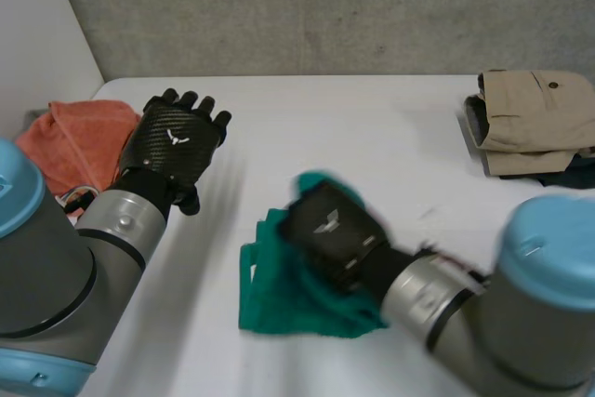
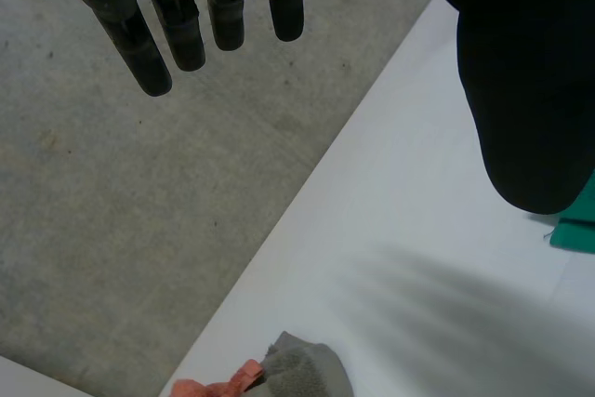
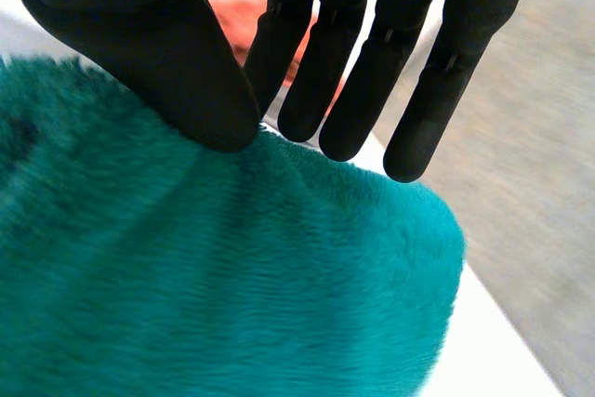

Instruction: Fold the laundry.

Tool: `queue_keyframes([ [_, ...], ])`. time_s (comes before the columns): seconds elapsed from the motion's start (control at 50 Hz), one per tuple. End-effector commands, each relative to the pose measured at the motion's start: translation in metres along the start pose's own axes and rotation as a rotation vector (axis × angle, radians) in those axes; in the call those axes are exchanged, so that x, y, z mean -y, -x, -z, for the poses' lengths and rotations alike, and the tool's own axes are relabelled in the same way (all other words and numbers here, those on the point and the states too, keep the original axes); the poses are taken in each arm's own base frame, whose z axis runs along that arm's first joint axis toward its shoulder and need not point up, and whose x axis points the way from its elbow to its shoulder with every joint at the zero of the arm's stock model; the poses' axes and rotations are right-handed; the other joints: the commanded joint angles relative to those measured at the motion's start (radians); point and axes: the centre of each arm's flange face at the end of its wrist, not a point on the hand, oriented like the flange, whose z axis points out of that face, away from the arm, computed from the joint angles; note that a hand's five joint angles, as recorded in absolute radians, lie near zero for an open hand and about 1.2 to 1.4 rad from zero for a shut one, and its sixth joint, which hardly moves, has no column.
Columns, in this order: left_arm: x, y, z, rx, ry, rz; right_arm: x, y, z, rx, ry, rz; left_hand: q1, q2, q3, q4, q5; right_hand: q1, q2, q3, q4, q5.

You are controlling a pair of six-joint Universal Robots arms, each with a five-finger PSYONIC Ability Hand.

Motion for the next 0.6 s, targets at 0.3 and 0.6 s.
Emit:
queue_keyframes([
  [0.3, 0.002, 0.003, -0.003, 0.009, -0.011, 0.071, -0.012, -0.008, -0.034, -0.142, 0.062, -0.302, -0.021, -0.029, -0.031, -0.027, -0.048, -0.928, -1.003, -1.010, -1.021, -0.999],
  [0.6, 0.036, -0.068, 0.028, -0.210, -0.014, 0.424, -0.044, -0.047, 0.012, -0.244, 0.364, -0.434, -0.011, -0.020, -0.021, -0.018, -0.038, -0.928, -1.003, -1.010, -1.021, -0.999],
])
